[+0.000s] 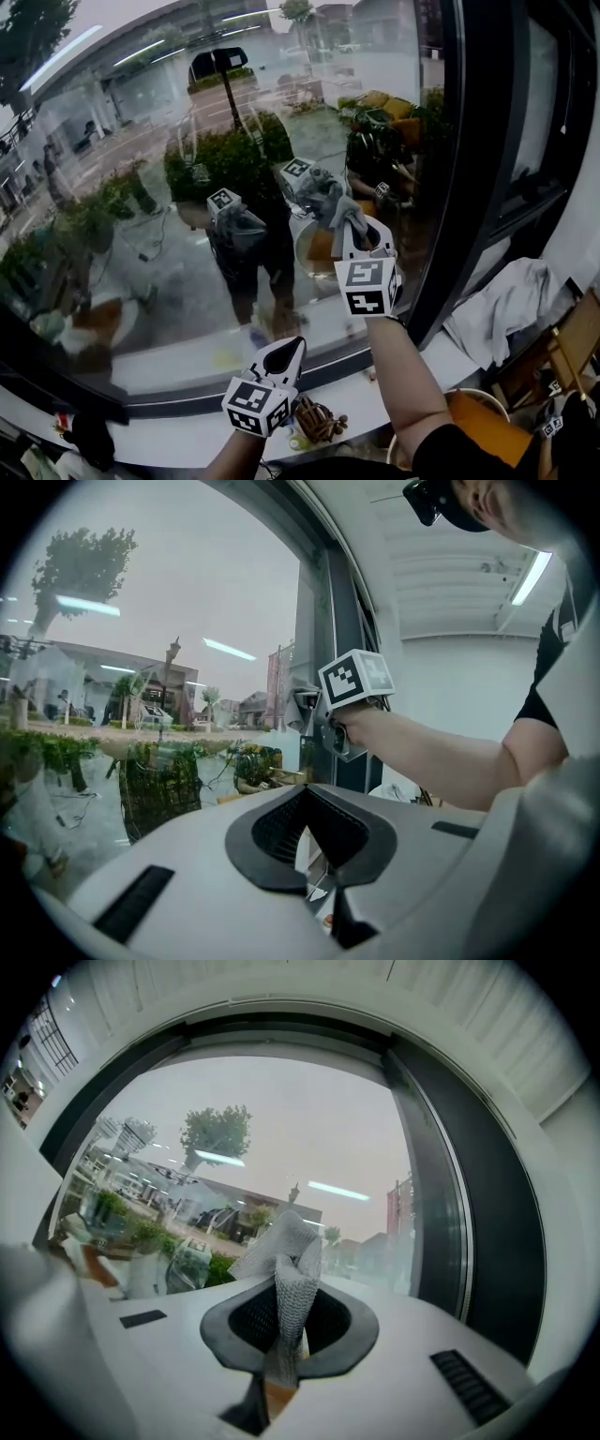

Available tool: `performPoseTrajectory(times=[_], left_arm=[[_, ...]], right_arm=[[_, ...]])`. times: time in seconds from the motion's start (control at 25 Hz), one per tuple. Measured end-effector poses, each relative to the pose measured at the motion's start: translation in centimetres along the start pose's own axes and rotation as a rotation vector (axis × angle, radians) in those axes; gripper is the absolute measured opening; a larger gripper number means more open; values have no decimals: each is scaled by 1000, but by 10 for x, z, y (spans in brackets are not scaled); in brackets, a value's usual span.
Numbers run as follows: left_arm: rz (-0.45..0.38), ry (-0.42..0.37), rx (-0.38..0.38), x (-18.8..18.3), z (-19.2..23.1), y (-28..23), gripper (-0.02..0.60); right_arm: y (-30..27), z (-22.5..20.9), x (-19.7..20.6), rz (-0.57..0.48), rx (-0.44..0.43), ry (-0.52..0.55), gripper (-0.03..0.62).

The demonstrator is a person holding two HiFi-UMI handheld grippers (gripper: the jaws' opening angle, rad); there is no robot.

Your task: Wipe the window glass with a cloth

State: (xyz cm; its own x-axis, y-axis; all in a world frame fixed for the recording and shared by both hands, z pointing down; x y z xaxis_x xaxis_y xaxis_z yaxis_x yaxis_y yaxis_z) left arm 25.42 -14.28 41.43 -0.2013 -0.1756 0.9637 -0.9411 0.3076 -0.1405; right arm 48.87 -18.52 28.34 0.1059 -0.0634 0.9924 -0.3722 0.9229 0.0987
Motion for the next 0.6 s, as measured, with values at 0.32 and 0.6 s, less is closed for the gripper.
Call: performPoseTrajectory(times=[0.32,0.6], left_arm=[[2,-8,-11,-1,3,2,8],[6,11,-28,2,4,6,8]], right_arm=[[0,-1,3,1,2,1,41],[-2,-1,4,0,-10,-4,41]])
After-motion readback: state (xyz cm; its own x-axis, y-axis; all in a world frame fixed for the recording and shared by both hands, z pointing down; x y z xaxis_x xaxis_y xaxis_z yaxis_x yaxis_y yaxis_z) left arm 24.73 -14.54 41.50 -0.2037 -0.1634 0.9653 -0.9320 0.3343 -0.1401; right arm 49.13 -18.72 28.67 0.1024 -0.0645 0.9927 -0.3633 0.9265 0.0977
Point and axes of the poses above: the fingertips, and each gripper's own axes: y backward along the fingers, z to its left, x out of its underside, the point moved 6 cm from there along y, backward along the fingers, and after that the axes turned 13 degrees about -y, right-handed, at the moved point
